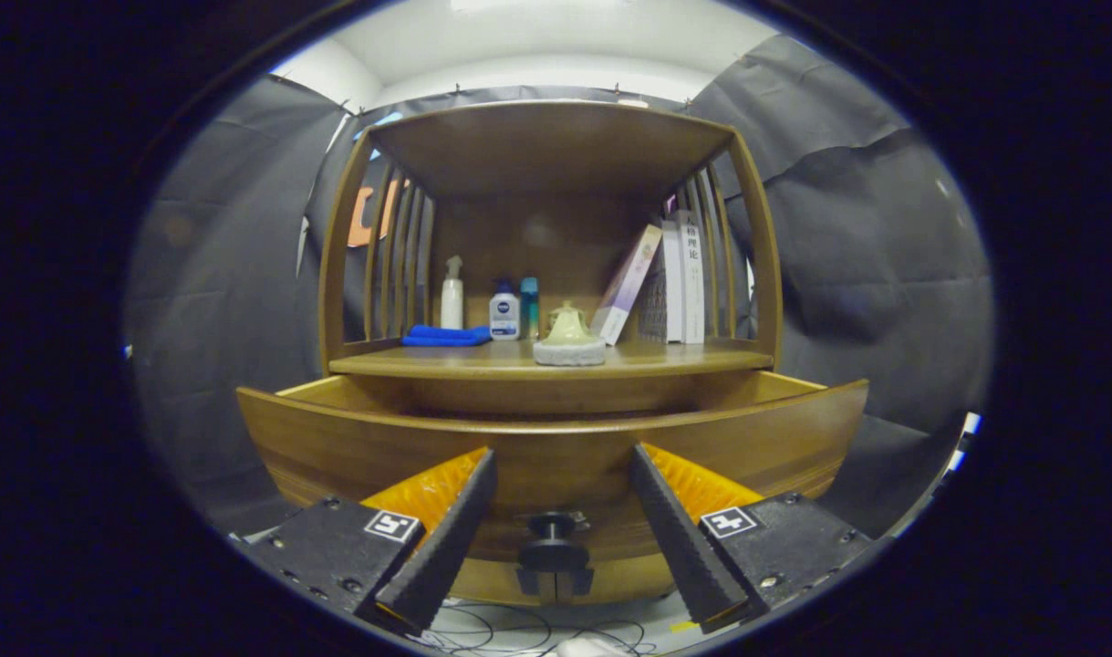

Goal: Pull open the drawer, take out the items inside it, and place them on the countertop above the cabinet.

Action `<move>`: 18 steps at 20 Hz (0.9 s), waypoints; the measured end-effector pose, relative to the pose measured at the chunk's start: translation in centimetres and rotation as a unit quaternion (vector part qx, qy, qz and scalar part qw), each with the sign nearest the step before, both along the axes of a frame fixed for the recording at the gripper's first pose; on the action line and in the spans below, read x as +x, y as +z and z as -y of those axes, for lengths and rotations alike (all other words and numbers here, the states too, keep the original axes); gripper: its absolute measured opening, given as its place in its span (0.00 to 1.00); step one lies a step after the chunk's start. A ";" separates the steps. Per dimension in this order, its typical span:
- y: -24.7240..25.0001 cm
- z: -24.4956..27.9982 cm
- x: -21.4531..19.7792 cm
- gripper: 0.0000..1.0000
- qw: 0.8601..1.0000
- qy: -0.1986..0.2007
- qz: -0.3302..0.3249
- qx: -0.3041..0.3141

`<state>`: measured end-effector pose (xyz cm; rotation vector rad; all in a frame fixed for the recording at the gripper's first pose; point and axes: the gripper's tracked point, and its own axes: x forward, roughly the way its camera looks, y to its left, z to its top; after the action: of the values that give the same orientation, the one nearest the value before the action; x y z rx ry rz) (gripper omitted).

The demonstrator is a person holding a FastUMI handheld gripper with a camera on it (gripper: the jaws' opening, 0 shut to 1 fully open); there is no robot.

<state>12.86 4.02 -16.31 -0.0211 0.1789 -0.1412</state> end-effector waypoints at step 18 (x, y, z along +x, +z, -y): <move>-1.0 0.8 11.4 0.96 1.000 -0.013 0.000 0.007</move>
<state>24.24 3.23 -17.31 -0.0052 0.1799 -0.1664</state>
